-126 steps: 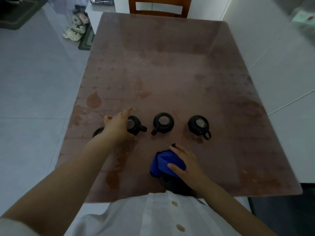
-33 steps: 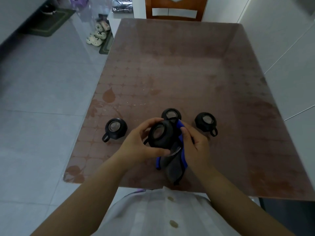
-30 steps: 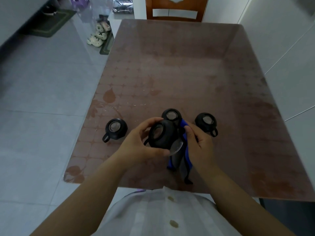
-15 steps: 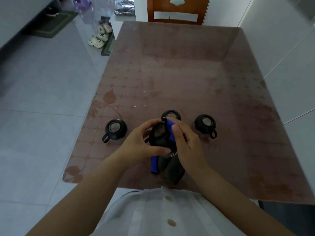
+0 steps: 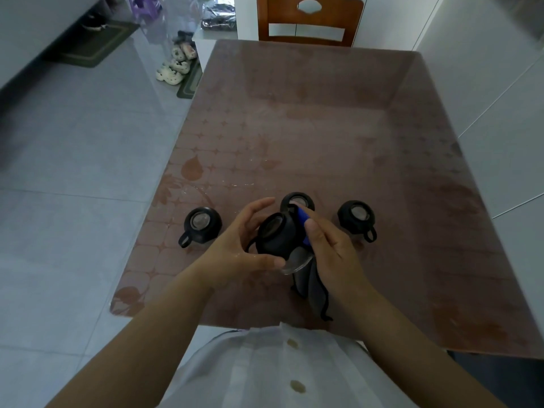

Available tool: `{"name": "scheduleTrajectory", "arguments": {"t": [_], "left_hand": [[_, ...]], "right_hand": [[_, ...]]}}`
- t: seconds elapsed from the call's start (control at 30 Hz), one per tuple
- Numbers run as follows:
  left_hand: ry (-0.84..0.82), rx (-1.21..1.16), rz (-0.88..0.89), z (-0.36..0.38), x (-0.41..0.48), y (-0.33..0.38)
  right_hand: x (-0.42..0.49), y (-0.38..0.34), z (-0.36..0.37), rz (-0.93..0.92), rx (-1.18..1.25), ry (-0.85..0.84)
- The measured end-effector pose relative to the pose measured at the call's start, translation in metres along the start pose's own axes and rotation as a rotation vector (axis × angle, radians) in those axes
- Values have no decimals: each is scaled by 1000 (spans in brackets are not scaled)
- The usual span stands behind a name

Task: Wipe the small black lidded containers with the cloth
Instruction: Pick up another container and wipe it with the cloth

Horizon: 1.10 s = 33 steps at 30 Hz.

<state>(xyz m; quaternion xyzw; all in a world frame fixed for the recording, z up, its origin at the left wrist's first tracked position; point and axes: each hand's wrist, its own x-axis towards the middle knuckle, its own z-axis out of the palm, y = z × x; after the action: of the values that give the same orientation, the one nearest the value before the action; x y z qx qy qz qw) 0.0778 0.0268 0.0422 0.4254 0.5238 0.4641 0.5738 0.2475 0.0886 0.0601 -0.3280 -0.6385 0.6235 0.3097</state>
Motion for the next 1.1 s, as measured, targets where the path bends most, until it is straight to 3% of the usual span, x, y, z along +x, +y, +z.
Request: {"name": "scheduleTrajectory", "arguments": {"t": [0.1, 0.23, 0.43, 0.6, 0.73, 0.93, 1.1], "left_hand": [[20, -7, 29, 2, 1, 4], [21, 12, 44, 4, 1, 7], [5, -5, 38, 3, -1, 10], [-64, -38, 86, 4, -4, 17], [-99, 59, 95, -1, 1, 22], [179, 338, -3, -2, 4, 20], [331, 299, 6, 15, 7, 23]], "right_hand": [[-3, -2, 5, -50, -70, -21], [0, -4, 1, 45, 0, 10], [2, -6, 1, -76, -295, -103], [4, -9, -3, 98, 74, -92], [-2, -7, -2, 118, 184, -56], [-5, -1, 2, 46, 195, 44], [1, 2, 5, 36, 140, 197]]}}
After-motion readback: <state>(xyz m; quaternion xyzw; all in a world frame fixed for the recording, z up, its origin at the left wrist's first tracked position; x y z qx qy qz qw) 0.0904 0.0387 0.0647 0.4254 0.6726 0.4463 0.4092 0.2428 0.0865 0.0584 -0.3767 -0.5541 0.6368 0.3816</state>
